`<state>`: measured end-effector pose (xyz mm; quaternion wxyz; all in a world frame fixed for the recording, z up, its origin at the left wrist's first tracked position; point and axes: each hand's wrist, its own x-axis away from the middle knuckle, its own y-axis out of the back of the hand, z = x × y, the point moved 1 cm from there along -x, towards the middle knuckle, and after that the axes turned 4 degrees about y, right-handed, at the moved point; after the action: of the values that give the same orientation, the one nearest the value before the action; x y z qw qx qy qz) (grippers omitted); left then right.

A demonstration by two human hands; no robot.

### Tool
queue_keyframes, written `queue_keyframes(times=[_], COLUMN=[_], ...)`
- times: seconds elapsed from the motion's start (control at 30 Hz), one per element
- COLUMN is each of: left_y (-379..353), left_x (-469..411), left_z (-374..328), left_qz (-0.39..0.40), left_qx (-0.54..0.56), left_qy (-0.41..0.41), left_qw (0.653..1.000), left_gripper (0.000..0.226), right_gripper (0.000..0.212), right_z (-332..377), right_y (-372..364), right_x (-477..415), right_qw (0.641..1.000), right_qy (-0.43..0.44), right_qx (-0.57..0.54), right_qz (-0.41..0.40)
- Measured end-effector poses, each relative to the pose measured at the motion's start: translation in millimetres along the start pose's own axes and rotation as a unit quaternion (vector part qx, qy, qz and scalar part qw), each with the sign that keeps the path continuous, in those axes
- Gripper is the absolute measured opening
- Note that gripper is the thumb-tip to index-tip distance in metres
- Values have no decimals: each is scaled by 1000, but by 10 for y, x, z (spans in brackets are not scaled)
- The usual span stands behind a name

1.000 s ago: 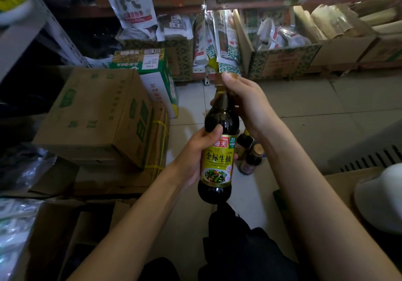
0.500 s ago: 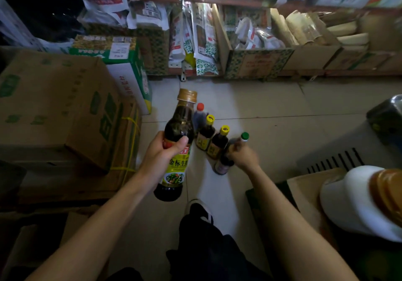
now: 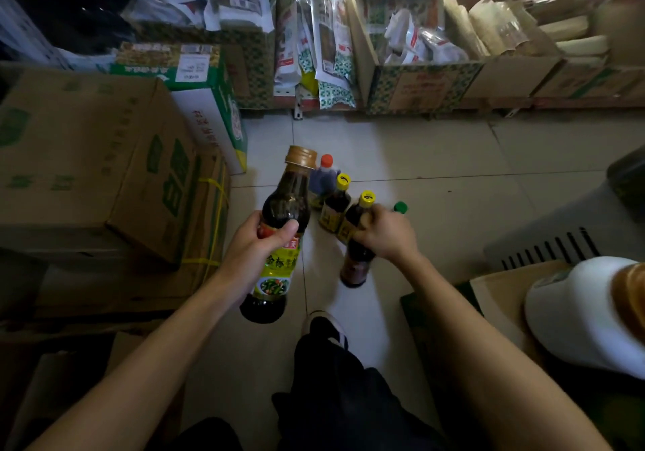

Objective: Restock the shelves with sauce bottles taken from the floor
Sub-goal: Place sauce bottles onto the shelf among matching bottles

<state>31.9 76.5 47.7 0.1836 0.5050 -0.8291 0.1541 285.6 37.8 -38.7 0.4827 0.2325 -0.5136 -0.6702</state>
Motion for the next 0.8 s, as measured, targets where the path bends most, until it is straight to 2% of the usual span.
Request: queue_keyframes(times=[0.13, 0.3, 0.43, 0.53, 0.6, 0.63, 0.67, 0.77, 0.8], left_y=[4, 128, 328, 487, 570, 598, 621, 665, 681], left_x=[94, 396, 754, 1078, 1302, 1413, 1522, 1854, 1964], left_z=[-85, -351, -638, -868, -1021, -1099, -1178, -1403, -1472], left_qz=[-3, 24, 24, 19, 26, 29, 32, 29, 26], left_qx=[32, 54, 56, 67, 81, 90, 98, 104, 106], left_qy=[-6, -43, -89, -111, -129, -140, -152, -186, -196], left_qw=[999, 997, 994, 991, 988, 986, 983, 977, 975], left_gripper=[25, 33, 38, 47, 49, 51, 53, 58, 55], right_gripper=[26, 30, 27, 36, 57, 68, 69, 40, 37], right_z=[321, 904, 1492, 1896, 2152, 2275, 2388, 2649, 2719], right_y=[634, 1512, 2196, 2600, 2840, 2947, 3047, 3293, 3358], right_x=[190, 631, 985, 1227, 1383, 1462, 1536, 1723, 1788], right_qw=[977, 923, 896, 884, 873, 866, 857, 818, 812], right_qy=[1, 105, 170, 190, 177, 167, 171, 207, 203], right_qx=[-211, -355, -380, -351, -355, -376, -406, -493, -511], right_qz=[-34, -101, -153, -242, -283, -283, -268, -211, -194])
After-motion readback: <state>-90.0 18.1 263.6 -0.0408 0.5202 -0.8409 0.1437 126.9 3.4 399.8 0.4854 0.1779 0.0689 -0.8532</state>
